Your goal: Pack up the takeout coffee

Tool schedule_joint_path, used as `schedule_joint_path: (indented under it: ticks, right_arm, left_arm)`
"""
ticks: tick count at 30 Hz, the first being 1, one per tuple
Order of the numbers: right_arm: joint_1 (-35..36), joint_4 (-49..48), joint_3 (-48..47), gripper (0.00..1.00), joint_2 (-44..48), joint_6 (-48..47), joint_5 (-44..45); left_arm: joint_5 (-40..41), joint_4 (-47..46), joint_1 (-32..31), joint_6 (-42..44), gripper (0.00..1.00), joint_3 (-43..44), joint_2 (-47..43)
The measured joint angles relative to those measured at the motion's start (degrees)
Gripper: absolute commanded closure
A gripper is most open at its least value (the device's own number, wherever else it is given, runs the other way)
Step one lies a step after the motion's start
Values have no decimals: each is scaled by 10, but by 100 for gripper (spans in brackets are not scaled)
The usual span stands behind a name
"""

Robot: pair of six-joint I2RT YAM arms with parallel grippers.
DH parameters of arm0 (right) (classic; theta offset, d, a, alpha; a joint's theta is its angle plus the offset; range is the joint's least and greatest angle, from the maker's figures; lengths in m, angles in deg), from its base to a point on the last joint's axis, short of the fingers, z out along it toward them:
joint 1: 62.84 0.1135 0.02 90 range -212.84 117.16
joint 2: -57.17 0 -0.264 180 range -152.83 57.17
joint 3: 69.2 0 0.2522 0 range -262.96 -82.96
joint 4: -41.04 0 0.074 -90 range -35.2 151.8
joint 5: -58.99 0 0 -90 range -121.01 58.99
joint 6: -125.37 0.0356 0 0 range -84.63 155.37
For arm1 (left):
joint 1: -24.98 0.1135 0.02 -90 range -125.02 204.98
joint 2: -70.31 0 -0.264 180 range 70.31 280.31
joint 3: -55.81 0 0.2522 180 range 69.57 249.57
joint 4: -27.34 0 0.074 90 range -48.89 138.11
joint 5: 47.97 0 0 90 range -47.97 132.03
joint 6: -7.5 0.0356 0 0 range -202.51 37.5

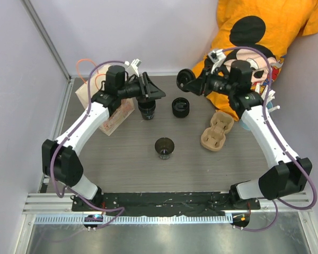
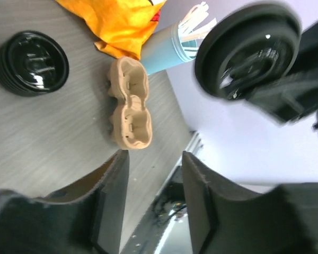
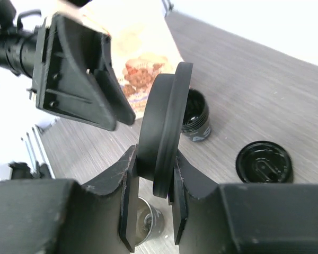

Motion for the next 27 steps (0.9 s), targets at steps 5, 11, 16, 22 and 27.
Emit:
schedule_joint_path:
  ticks: [5,11,16,22,27]
  right_arm:
    - [-40,-2,-9,91,20,45,-72]
    - [-37,-52,-5,91,8,151,-195]
    - [-35,-178,38,90,-6,275,-269]
    - [-27,-281,99,90,-9,370,-318]
    - [-12,-299,109,89,-8,381,-339]
  left_arm:
    - [-12,5,3,101,29,0,-37]
    - [-75,-47,4,191,21,-8,-71]
    - [-137,-99,4,228,14,-22,-79]
    - [-198,-160,5,217,12,-35,-76]
    - [-245,-263,5,155,12,-38,-56]
